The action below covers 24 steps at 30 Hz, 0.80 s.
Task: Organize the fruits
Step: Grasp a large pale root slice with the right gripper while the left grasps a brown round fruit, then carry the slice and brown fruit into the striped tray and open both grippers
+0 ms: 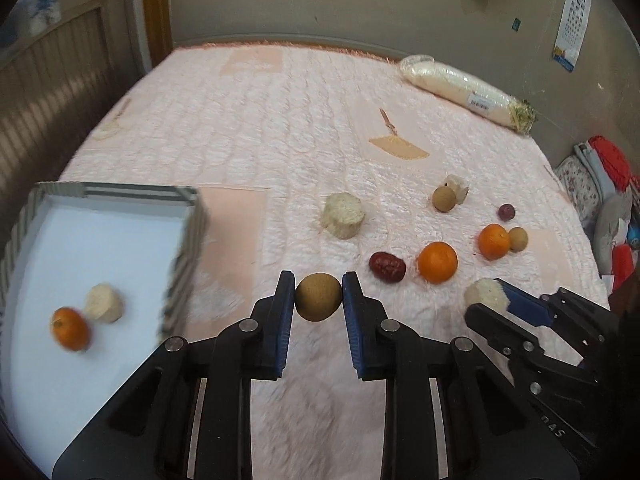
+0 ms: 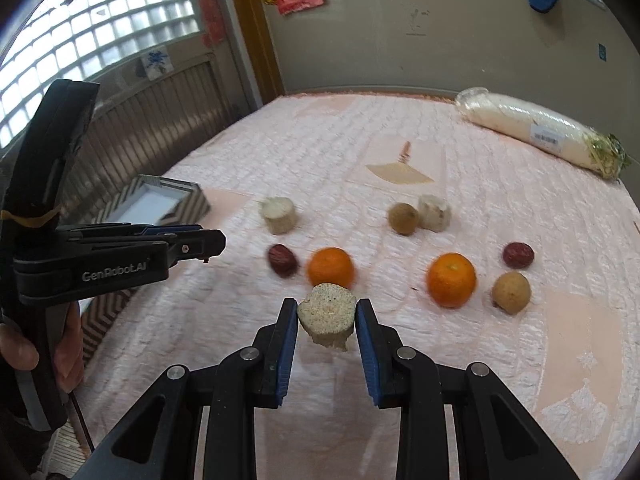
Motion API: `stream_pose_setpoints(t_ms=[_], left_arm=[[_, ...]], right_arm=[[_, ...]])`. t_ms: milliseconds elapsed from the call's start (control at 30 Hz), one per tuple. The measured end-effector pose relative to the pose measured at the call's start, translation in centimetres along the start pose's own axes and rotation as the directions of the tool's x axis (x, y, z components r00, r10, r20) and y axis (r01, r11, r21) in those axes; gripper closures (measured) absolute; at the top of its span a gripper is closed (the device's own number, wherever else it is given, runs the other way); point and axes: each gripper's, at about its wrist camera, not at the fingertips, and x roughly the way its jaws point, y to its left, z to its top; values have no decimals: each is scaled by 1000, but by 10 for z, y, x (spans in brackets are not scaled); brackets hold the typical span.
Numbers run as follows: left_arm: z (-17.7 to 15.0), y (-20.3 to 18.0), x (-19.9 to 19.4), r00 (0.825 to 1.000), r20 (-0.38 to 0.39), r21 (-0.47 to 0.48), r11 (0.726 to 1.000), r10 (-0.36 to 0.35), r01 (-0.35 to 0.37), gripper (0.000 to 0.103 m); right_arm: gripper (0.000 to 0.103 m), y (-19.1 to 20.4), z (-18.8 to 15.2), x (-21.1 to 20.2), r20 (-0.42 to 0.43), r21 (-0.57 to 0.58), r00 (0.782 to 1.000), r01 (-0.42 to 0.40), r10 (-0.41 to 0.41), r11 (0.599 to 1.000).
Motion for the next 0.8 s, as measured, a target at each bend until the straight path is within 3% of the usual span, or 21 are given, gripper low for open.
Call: stream_pose_setpoints(t_ms=[400,800], left_arm=[[-34,70,-64,992,61,-71,991,114,-110,79],[-59,135,-84,973,73,-158,966,220,-207,79]], right_arm=[[75,80,16,6,9,-89,991,-130,131,987],[75,162,29,28,-29,-200,979,-201,200,959]])
